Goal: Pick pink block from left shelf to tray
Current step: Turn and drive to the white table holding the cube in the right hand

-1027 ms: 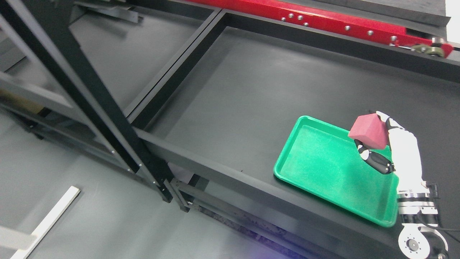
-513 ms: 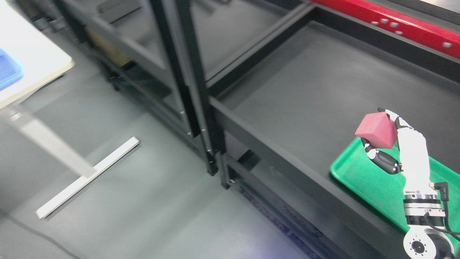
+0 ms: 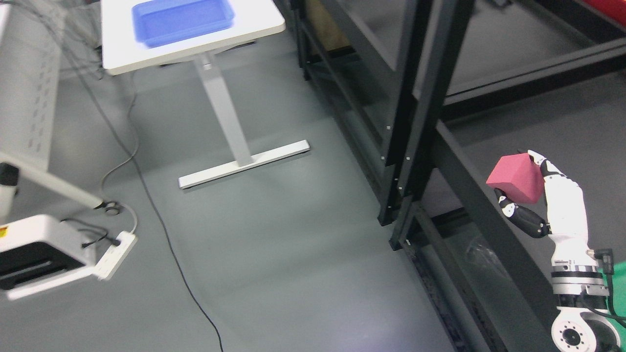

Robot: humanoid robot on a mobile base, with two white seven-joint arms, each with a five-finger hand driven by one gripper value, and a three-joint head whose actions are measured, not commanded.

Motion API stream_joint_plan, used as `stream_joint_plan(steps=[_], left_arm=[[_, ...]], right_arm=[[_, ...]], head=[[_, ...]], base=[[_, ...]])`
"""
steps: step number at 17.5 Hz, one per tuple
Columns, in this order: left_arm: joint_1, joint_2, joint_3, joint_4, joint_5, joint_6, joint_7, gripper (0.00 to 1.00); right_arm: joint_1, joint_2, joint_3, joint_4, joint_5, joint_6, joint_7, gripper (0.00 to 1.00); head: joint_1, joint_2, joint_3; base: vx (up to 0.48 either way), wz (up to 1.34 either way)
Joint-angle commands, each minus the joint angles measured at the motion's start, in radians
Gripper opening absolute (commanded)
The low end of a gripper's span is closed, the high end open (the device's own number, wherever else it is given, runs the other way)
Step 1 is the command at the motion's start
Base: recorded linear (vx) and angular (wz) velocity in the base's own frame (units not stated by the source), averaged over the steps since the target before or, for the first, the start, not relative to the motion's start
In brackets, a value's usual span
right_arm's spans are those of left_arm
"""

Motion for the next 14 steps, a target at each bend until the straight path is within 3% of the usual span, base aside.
stream_joint_plan(steps=[1,9,14], left_arm=[[-0.031,0.017,0.0,-0.017,-0.002,-0.001,0.0,1.0],[-0.031,0.017,0.0,-0.017,-0.002,-0.001,0.0,1.0],[-0.031,0.017,0.0,-0.017,-0.002,-0.001,0.0,1.0]], right_arm=[[0.0,0.003,-0.006,-0.004,0.0,0.002,0.0,0.03],[0.0,0.001,-0.003,-0.003,0.0,0.001,0.0,0.03],[0.0,0.001,-0.001,-0.003,0.0,0.001,0.0,0.03]], head=[[0.0,0.0,0.0],[0.0,0.0,0.0],[0.0,0.0,0.0]], base=[[-0.144,0.95],[-0.093,0.79],[0.008,0.19]])
